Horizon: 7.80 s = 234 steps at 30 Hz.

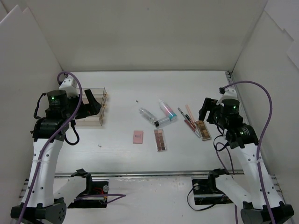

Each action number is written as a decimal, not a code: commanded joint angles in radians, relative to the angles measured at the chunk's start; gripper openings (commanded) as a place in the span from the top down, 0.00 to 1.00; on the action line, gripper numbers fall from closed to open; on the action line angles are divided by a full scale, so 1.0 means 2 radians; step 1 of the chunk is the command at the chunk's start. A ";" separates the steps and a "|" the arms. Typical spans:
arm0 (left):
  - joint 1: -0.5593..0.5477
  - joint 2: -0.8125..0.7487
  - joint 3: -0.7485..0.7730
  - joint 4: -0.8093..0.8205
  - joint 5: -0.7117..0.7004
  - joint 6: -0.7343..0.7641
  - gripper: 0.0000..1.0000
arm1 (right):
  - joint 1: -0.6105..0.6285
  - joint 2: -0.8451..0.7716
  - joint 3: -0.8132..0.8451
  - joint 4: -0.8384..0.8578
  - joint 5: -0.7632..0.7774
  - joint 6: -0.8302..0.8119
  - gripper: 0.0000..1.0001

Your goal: Organize the makeup

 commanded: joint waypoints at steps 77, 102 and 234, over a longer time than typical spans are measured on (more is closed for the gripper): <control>-0.075 0.012 -0.093 0.118 0.153 -0.086 0.01 | 0.115 0.242 0.030 0.002 -0.126 -0.053 1.00; -0.329 0.180 -0.033 0.384 0.006 -0.281 0.35 | 0.217 0.196 0.110 0.038 -0.213 -0.040 1.00; -0.254 0.274 0.084 0.224 0.148 -0.086 0.21 | 0.035 0.412 0.293 -0.016 -0.114 -0.017 1.00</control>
